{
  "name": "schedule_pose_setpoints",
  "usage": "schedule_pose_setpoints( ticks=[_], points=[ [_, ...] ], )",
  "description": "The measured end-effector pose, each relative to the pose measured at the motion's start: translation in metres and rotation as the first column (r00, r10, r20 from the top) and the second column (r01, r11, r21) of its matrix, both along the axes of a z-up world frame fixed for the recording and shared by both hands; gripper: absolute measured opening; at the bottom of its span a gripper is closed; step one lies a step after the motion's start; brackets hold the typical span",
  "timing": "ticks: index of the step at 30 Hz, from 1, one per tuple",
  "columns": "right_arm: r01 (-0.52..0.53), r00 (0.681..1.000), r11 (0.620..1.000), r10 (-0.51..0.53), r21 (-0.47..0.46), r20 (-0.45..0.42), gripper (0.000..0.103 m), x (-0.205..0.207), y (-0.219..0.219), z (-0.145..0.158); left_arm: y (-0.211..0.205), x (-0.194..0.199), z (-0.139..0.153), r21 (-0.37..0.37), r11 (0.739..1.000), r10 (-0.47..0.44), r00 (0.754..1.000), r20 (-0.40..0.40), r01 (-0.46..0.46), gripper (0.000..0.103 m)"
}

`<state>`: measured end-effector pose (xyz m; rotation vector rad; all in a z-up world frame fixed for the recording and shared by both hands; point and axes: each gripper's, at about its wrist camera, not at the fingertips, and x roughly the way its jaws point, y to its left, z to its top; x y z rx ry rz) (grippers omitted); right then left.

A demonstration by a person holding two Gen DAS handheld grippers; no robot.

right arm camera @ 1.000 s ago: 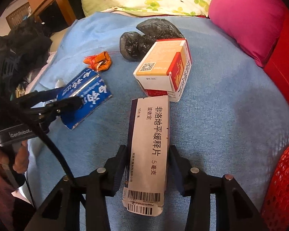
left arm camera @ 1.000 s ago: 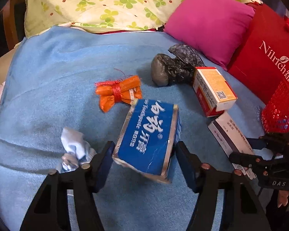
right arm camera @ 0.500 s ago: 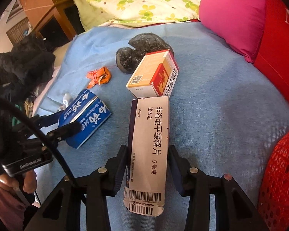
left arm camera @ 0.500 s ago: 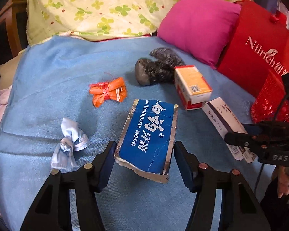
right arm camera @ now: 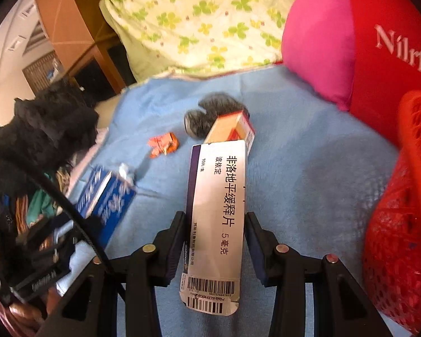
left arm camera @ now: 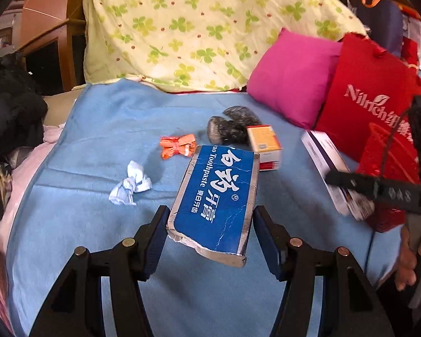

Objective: Collect trash
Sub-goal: 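Lift both boxes and carry them over the red mesh wastebasket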

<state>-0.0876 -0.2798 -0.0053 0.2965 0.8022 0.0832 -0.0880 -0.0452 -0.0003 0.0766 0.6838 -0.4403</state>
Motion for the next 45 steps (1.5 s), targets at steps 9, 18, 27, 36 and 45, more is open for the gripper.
schedule_pose_setpoints(
  ticks=[9,18,27,36,45],
  points=[
    [-0.044,0.961,0.999,0.039,0.011,0.272,0.045,-0.038,-0.001,0.051,-0.015,-0.047,0.068,-0.025,1.000,0.003,0.986,0.167,0.001,0.063],
    [-0.040,0.918,0.999,0.030,0.016,0.396,0.045,-0.068,-0.012,0.077,-0.035,-0.068,0.107,-0.046,0.999,0.040,0.966,0.254,-0.029,0.063],
    [0.010,0.902,0.999,-0.029,0.047,0.432,0.045,-0.086,-0.051,0.085,-0.058,-0.063,0.103,-0.024,1.000,0.025,0.979,0.202,-0.020,0.063],
    [0.050,0.880,0.996,-0.078,0.073,0.469,0.045,-0.102,-0.076,0.092,-0.094,-0.066,0.108,-0.006,0.999,-0.034,0.978,0.205,0.036,0.063],
    [0.088,0.871,0.992,-0.123,0.095,0.475,0.045,-0.115,-0.102,0.091,-0.127,-0.074,0.111,0.010,0.995,-0.104,0.975,0.195,0.104,0.063]
  ],
)
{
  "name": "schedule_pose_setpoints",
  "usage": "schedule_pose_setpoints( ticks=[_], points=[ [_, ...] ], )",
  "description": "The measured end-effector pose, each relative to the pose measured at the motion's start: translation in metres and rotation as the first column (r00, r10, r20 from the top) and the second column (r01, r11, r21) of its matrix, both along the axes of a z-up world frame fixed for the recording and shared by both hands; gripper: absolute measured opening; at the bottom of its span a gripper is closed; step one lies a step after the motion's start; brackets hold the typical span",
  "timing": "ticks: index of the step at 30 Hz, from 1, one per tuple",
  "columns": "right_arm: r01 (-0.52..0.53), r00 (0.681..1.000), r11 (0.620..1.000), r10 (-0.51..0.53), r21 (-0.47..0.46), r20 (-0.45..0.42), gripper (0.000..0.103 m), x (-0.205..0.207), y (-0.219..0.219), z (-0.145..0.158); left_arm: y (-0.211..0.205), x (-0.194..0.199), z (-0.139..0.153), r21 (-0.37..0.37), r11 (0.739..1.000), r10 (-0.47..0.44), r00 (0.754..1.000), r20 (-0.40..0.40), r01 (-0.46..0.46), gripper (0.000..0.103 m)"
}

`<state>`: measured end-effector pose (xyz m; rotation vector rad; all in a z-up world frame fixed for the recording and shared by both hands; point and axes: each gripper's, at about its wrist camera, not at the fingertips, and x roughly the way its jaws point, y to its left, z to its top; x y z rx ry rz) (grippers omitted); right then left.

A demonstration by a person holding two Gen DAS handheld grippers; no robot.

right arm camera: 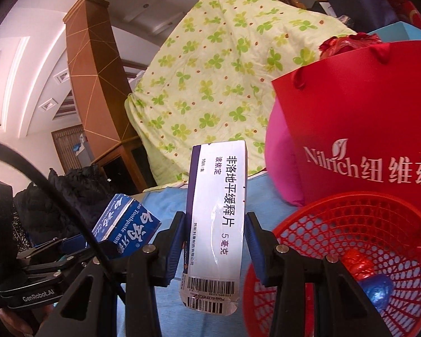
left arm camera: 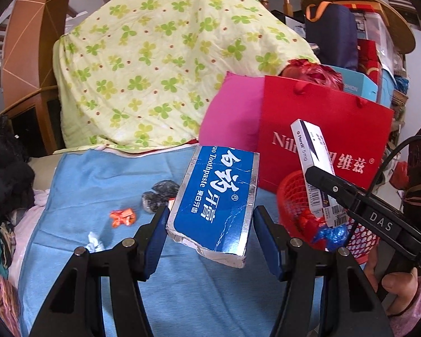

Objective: Collect trash
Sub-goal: 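Lift both boxes and carry them over the red mesh wastebasket, then open both tools to drop the boxes into the red wastebasket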

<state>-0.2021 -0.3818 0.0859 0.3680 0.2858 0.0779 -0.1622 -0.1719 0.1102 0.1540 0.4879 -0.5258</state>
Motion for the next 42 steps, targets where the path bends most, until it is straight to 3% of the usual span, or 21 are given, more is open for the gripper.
schedule_pose_setpoints(
  ticks=[15,33,42],
  points=[
    [0.040,0.999,0.998,-0.041,0.058,0.027,0.045,-0.016,-0.029,0.001,-0.040,-0.016,0.001,0.040,0.996,-0.083,0.996,-0.011,0.084,0.063],
    [0.062,0.998,0.987,-0.066,0.152,0.024,0.045,-0.025,-0.050,-0.001,-0.053,-0.021,0.000,0.056,0.992,-0.116,0.993,-0.020,0.117,0.063],
    [0.075,0.996,0.977,-0.083,0.201,0.029,0.045,-0.031,-0.061,-0.004,-0.073,-0.024,0.008,0.060,0.986,-0.154,0.988,0.013,0.153,0.063]
  ],
)
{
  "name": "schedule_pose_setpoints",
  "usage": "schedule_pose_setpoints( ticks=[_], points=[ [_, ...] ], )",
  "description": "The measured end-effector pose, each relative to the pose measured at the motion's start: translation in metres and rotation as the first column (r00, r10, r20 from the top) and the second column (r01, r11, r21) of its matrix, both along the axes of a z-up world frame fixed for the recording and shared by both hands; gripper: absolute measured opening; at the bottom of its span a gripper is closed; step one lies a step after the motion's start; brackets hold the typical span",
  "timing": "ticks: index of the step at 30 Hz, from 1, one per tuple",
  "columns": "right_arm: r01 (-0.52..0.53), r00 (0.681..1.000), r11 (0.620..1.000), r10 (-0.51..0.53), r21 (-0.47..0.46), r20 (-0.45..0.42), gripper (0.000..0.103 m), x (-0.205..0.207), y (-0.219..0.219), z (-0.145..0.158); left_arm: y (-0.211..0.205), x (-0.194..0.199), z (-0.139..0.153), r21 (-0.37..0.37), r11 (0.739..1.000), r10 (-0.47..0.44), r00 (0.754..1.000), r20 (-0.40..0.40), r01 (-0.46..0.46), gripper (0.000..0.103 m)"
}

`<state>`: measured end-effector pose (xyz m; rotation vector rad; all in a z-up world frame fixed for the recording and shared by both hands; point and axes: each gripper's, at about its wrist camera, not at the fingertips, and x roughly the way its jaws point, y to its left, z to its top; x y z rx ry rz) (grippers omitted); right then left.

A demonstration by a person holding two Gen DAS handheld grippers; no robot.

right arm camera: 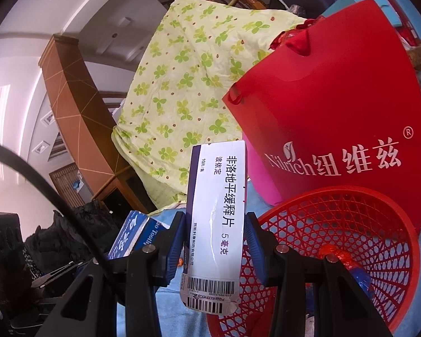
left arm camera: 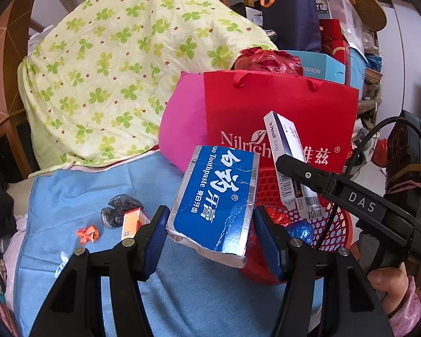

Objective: Collect trash
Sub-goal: 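Open both tools to drop the boxes into the red wastebasket, then move the left tool to the white tissue wrapper while the right tool approaches the orange medicine box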

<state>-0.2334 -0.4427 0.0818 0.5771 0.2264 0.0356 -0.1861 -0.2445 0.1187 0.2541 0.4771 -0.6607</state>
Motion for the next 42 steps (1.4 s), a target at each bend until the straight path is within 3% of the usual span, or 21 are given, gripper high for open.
schedule_pose_setpoints(
  ticks=[10,17,19,21,24,29,36,42],
  points=[
    [0.054,0.998,0.992,-0.056,0.116,0.011,0.047,-0.014,-0.034,-0.008,-0.024,0.001,-0.005,0.000,0.999,-0.050,0.999,-0.012,0.050,0.063],
    [0.082,0.997,0.978,-0.081,0.191,-0.015,0.048,-0.018,-0.055,-0.017,-0.043,0.016,-0.019,-0.033,0.994,-0.105,0.990,-0.099,0.102,0.064],
    [0.101,0.995,0.972,-0.097,0.214,-0.029,0.055,-0.019,-0.059,-0.020,-0.051,0.024,-0.025,-0.039,0.993,-0.115,0.983,-0.141,0.110,0.064],
    [0.117,0.993,0.960,-0.112,0.256,-0.034,0.070,-0.021,-0.066,-0.024,-0.056,0.031,-0.033,-0.037,0.993,-0.117,0.977,-0.175,0.113,0.064],
    [0.141,0.990,0.950,-0.136,0.279,-0.035,0.071,-0.024,-0.074,-0.028,-0.053,0.037,-0.046,-0.031,0.995,-0.103,0.972,-0.211,0.099,0.064],
    [0.132,0.991,0.957,-0.125,0.258,-0.042,0.071,-0.016,-0.068,-0.025,-0.028,0.041,-0.060,-0.017,0.998,-0.065,0.971,-0.228,0.063,0.064],
    [0.070,0.998,0.987,-0.068,0.144,-0.017,0.071,0.003,-0.028,-0.011,0.040,0.054,-0.077,0.007,0.998,0.059,0.967,-0.249,-0.060,0.064],
    [-0.062,0.995,0.998,0.062,-0.002,0.075,0.071,0.020,0.033,0.009,0.114,0.069,-0.090,0.000,0.976,0.209,0.937,-0.280,-0.218,0.064]
  ],
)
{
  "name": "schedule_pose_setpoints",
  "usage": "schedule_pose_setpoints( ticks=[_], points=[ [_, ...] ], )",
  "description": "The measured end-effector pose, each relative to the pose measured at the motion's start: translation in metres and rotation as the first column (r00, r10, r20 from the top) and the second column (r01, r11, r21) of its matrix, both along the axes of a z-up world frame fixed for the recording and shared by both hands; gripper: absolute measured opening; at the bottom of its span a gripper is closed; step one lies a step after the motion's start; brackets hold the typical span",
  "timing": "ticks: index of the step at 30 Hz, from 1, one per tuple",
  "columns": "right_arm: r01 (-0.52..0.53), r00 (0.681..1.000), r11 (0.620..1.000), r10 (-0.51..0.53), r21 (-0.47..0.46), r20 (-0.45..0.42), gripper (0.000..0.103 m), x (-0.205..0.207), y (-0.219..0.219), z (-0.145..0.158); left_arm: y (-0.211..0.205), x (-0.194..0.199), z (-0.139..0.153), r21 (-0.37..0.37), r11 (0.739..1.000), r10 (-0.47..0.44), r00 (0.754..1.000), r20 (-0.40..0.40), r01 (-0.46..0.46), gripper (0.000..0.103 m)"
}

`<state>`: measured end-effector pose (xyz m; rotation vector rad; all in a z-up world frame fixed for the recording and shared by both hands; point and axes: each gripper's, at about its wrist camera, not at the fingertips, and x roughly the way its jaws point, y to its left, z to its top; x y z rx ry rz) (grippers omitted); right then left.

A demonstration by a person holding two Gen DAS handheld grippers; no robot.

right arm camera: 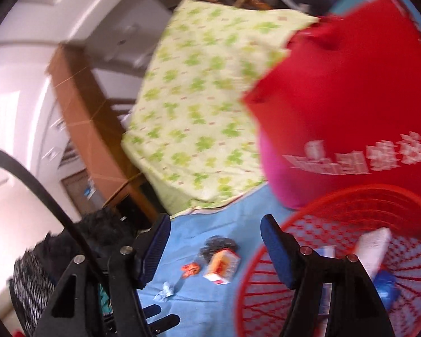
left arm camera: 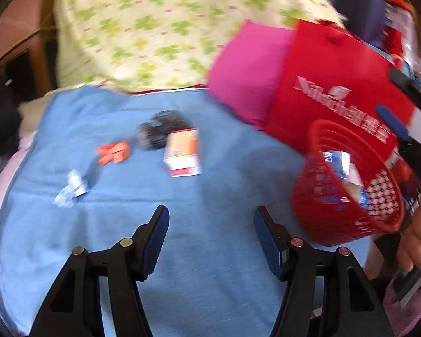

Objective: Collect trash
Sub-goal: 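Move the left tool to the white tissue wrapper while the right tool approaches the orange medicine box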

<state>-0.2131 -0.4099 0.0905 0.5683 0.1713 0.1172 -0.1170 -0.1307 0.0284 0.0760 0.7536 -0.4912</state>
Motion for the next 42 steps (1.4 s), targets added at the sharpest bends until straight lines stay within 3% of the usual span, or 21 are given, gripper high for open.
schedule_pose_setpoints(
  ticks=[6,19,33,36,39,42],
  points=[
    [-0.124,0.992,0.987,0.123,-0.098,-0.016,0.071,0.030,0.059,-0.001,0.062,0.010,-0.010,0.008,0.991,0.134,0.991,0.007,-0.134,0.064],
    [-0.174,0.958,0.977,0.139,-0.121,-0.251,0.071,0.096,0.113,-0.042,0.147,0.054,-0.047,0.012,0.948,0.317,0.947,-0.053,-0.317,0.064],
    [-0.144,0.878,0.972,0.039,-0.185,-0.477,0.071,0.184,0.136,-0.093,0.168,0.129,-0.085,0.005,0.945,0.325,0.944,-0.055,-0.326,0.064],
    [-0.152,0.863,0.961,0.014,-0.232,-0.506,0.071,0.201,0.143,-0.103,0.168,0.145,-0.088,-0.013,0.948,0.317,0.945,-0.079,-0.318,0.064],
    [-0.154,0.852,0.943,-0.025,-0.295,-0.523,0.071,0.218,0.149,-0.111,0.165,0.159,-0.086,0.020,0.950,0.313,0.949,-0.039,-0.312,0.064],
    [-0.143,0.829,0.930,-0.074,-0.338,-0.554,0.071,0.236,0.153,-0.121,0.166,0.173,-0.091,0.027,0.958,0.287,0.956,-0.059,-0.286,0.064]
  ],
)
